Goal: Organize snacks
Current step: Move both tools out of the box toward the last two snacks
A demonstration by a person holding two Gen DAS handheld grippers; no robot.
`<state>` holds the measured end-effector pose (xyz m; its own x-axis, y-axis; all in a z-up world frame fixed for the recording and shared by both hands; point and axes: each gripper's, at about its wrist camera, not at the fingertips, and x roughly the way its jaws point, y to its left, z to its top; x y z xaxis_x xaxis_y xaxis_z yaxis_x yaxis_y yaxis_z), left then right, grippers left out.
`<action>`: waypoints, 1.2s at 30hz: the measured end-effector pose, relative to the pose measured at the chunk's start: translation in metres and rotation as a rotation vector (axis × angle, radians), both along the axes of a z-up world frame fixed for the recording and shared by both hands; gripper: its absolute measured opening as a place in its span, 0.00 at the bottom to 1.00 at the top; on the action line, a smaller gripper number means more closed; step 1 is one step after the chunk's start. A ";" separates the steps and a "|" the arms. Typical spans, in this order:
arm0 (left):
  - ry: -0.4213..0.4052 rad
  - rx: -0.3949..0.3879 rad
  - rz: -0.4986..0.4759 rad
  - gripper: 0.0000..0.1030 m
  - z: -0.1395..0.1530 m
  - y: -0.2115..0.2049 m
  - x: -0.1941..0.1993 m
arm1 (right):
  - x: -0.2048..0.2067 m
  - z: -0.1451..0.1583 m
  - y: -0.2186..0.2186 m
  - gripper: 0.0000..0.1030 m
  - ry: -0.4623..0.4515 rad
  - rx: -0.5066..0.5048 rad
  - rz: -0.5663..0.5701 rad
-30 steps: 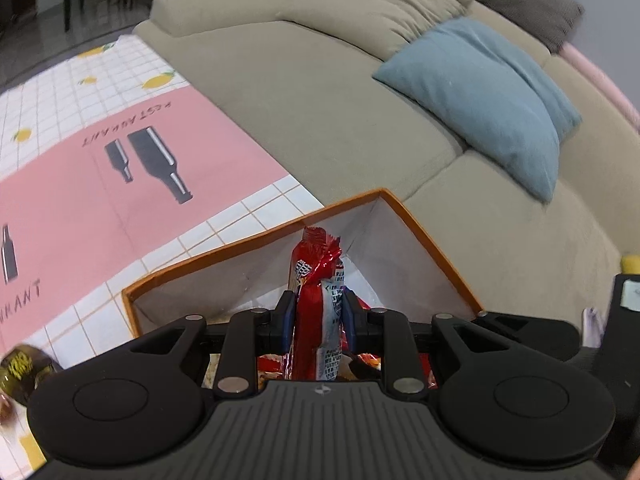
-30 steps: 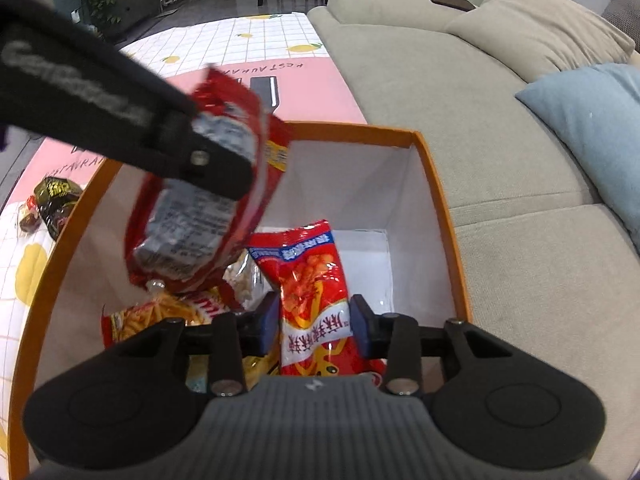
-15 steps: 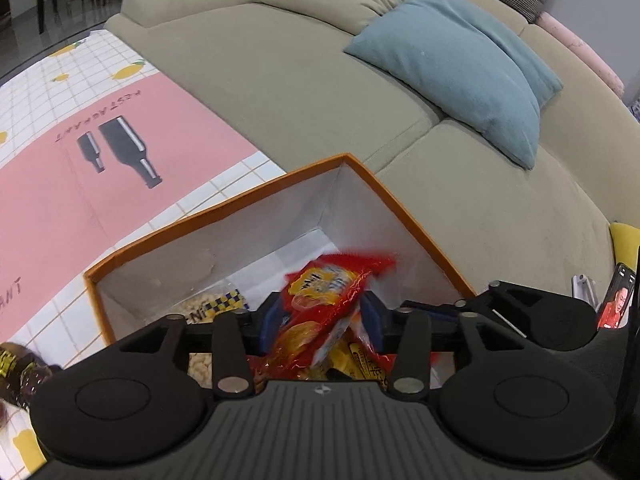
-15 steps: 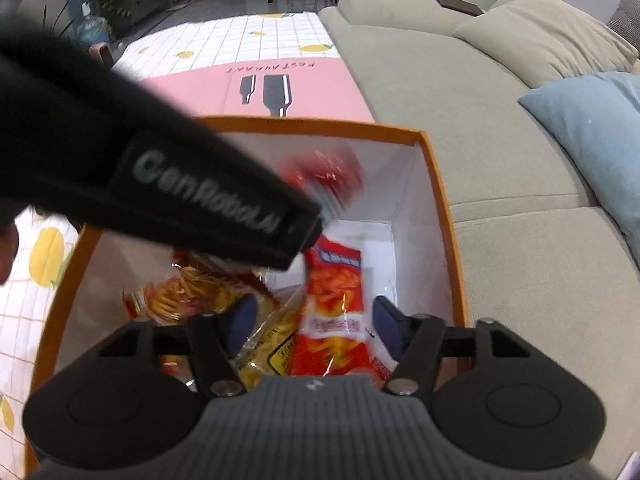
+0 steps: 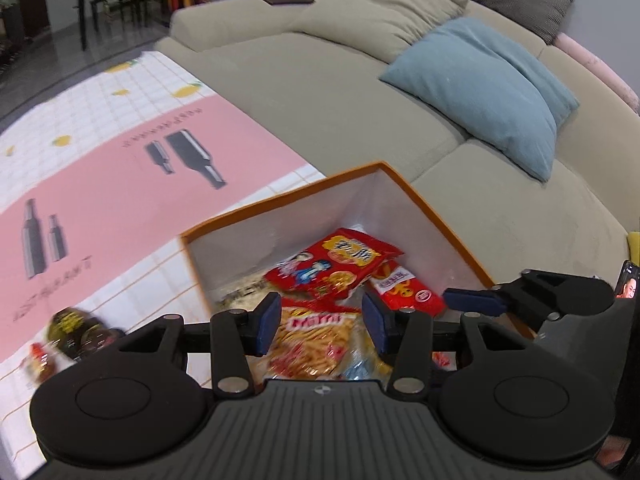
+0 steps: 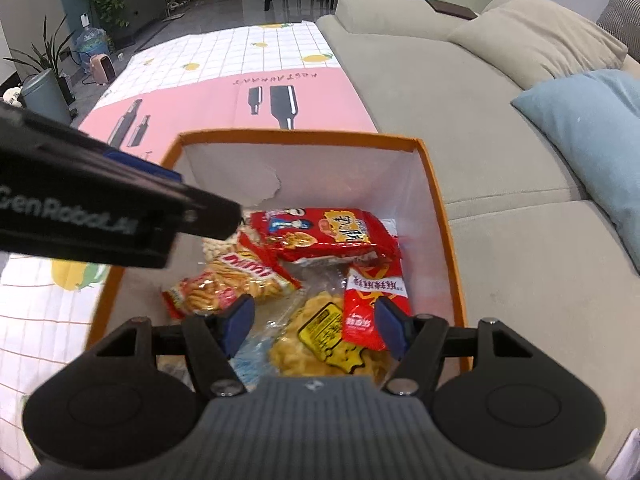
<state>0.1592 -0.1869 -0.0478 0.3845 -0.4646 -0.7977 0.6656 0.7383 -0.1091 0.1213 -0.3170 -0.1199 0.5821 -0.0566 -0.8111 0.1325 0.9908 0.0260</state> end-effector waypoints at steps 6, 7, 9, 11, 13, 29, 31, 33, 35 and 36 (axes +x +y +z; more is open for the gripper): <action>-0.070 0.004 0.062 0.53 0.019 0.039 -0.025 | -0.024 0.025 0.021 0.66 -0.071 0.009 -0.023; -0.080 0.006 0.074 0.53 0.021 0.046 -0.028 | -0.028 0.029 0.027 0.68 -0.085 0.012 -0.024; -0.104 0.020 0.104 0.55 0.024 0.061 -0.037 | -0.036 0.039 0.040 0.77 -0.113 0.016 -0.025; -0.111 0.040 0.136 0.56 0.024 0.074 -0.043 | -0.045 0.046 0.053 0.77 -0.146 0.018 -0.018; -0.107 0.046 0.177 0.56 0.023 0.091 -0.048 | -0.050 0.051 0.067 0.77 -0.161 0.023 -0.003; -0.141 0.120 0.417 0.69 0.003 0.202 -0.047 | -0.041 0.046 0.172 0.77 -0.149 0.053 0.153; -0.158 0.163 0.429 0.70 -0.001 0.207 -0.043 | -0.035 0.042 0.179 0.77 -0.139 0.051 0.163; -0.165 0.198 0.420 0.70 -0.008 0.210 -0.038 | -0.029 0.039 0.185 0.77 -0.130 0.050 0.175; -0.157 0.169 0.426 0.67 -0.015 0.218 -0.033 | -0.023 0.035 0.192 0.77 -0.125 0.043 0.186; -0.137 0.138 0.428 0.67 -0.018 0.223 -0.028 | -0.019 0.033 0.195 0.77 -0.121 0.036 0.191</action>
